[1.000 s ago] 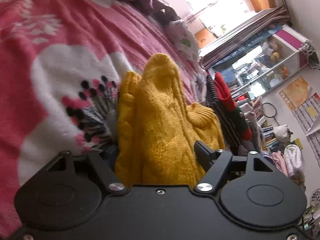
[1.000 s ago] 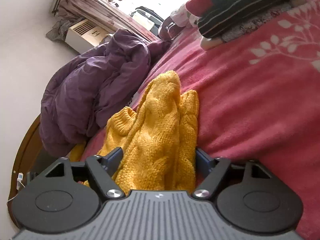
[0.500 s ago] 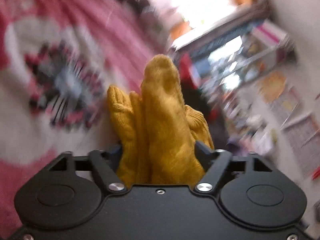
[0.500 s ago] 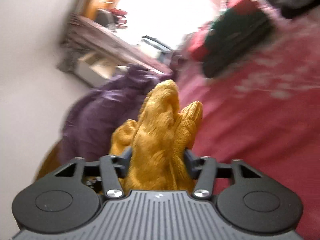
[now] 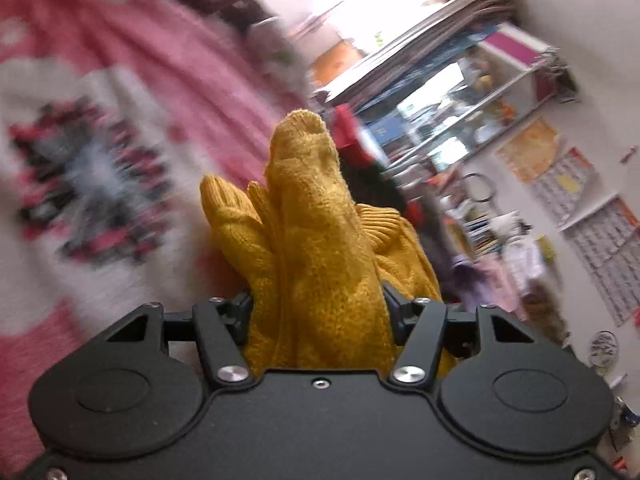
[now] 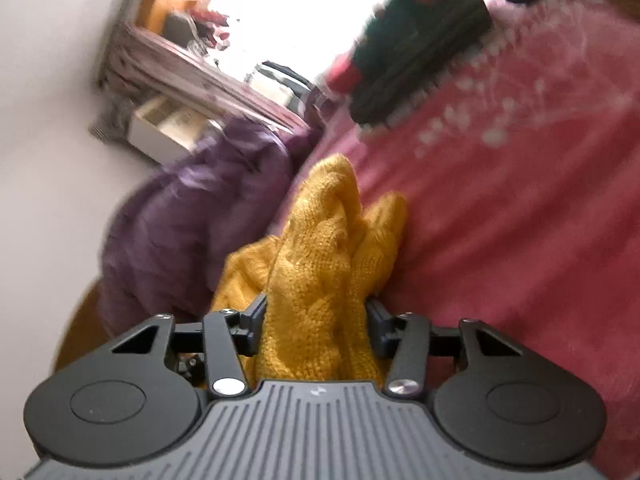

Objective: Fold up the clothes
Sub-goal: 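Grasp the folded yellow sweater with both tools and lift it, then place the sweater onto the bedspread beside the striped stack, release both tools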

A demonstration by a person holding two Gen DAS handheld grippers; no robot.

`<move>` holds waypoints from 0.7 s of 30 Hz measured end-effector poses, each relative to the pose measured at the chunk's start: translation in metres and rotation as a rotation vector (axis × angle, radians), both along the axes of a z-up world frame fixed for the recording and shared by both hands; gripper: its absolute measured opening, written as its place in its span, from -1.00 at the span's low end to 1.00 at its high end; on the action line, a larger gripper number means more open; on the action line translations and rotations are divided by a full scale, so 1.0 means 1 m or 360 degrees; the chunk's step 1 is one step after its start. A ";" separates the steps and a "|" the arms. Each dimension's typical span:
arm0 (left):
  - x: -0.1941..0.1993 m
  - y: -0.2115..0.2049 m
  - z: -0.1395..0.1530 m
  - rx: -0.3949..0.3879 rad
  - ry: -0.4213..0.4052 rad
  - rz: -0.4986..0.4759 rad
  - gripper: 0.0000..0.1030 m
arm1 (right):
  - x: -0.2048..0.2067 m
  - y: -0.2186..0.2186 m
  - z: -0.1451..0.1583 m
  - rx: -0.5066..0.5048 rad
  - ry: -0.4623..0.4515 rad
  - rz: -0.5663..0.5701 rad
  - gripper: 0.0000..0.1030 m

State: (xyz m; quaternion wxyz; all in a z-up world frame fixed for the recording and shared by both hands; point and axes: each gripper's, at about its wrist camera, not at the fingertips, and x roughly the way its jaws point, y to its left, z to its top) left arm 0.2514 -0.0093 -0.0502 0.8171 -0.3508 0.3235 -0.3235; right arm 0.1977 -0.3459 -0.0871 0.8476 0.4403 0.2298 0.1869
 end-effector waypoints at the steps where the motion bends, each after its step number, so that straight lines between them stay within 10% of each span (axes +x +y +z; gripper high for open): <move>1: 0.002 -0.006 0.006 -0.0032 -0.0028 -0.0012 0.13 | -0.003 -0.007 0.007 0.0018 -0.0042 -0.0009 -0.03; 8: 0.048 -0.076 0.022 -0.0200 -0.0037 -0.0111 0.13 | 0.001 -0.076 0.041 0.0064 -0.0236 -0.0194 -0.03; 13: 0.080 -0.103 -0.057 -0.0131 0.0457 -0.0010 0.12 | 0.019 -0.120 0.007 0.0071 -0.0027 -0.0369 0.05; 16: 0.070 -0.094 -0.046 -0.0151 0.0361 -0.0015 0.16 | 0.029 -0.131 -0.044 0.0172 0.0194 -0.0441 -0.03; 21: 0.044 -0.077 -0.028 -0.0080 0.0286 0.0006 0.36 | 0.020 -0.131 -0.029 0.0073 0.0134 -0.0421 0.06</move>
